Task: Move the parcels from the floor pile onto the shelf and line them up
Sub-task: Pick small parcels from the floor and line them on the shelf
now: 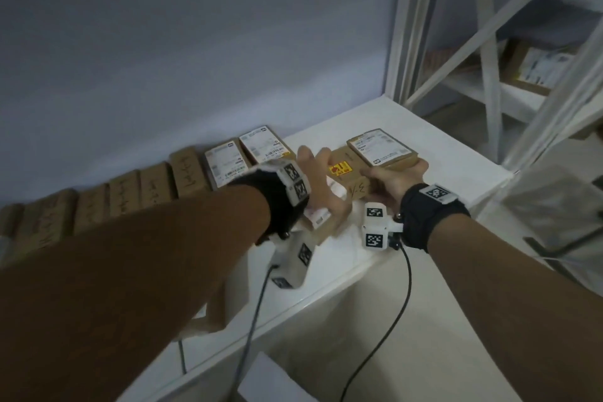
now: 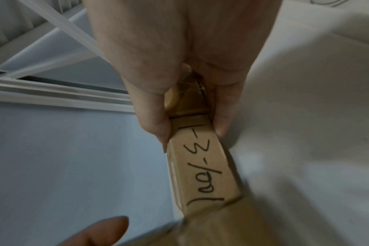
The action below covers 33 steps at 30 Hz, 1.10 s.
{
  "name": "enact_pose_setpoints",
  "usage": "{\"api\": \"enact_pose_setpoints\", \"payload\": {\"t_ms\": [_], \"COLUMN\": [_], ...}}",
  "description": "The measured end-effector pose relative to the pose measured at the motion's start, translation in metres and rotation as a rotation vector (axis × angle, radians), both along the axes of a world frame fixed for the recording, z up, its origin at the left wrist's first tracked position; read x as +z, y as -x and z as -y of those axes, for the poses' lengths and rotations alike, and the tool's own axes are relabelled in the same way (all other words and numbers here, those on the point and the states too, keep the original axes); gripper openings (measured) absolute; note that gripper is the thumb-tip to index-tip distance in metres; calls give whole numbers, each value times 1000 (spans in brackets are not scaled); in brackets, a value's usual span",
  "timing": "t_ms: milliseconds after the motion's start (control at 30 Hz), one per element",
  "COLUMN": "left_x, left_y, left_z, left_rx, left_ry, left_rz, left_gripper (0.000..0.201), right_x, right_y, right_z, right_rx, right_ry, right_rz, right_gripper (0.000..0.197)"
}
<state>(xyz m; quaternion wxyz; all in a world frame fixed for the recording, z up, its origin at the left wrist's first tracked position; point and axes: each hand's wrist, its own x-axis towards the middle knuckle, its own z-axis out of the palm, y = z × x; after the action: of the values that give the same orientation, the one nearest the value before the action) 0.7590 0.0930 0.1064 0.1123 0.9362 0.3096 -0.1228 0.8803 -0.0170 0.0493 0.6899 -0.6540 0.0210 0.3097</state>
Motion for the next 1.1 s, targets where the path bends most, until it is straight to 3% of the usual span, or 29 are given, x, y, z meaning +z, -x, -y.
{"api": "enact_pose_setpoints", "payload": {"t_ms": [167, 300, 400, 500, 567, 600, 633, 767, 833, 900, 967, 1100], "left_x": [11, -12, -10, 6, 13, 16, 16, 14, 11, 8, 7, 13], "left_y": [1, 3, 0, 2, 4, 6, 8, 17, 21, 26, 31, 37], "left_z": [-36, -48, -58, -67, -75, -78, -82, -94, -100, -105, -106, -102], "left_rx": [-48, -9, 10, 14, 27, 33, 39, 49, 66, 76, 77, 105], "left_ry": [-68, -65, -77, -69, -74, -82, -85, -103, -113, -112, -115, -78], "left_rz": [-214, -198, -130, -108, -108, -111, -111, -87, -58, -36, -13, -37], "left_gripper": [98, 102, 106, 107, 106, 109, 113, 107, 96, 91, 91, 105], "right_x": [-14, -23, -27, -71, -75, -64, -48, -24, -25, -26, -30, -27], "right_y": [-7, -26, -39, -81, -89, -80, -64, -31, -25, -13, -2, 10], "right_z": [-12, -27, -54, -103, -124, -126, -124, -114, -109, -103, -100, -103], "right_rx": [56, -25, 31, 174, 226, 232, 231, 107, 138, 231, 358, 405], "right_ry": [57, 60, 75, 270, 473, 466, 403, 213, 213, 252, 231, 137], "right_rz": [34, 125, 187, 275, 305, 294, 286, 266, 277, 167, 19, 6], "right_gripper": [92, 110, 122, 127, 124, 126, 123, 72, 42, 16, 20, 29]}}
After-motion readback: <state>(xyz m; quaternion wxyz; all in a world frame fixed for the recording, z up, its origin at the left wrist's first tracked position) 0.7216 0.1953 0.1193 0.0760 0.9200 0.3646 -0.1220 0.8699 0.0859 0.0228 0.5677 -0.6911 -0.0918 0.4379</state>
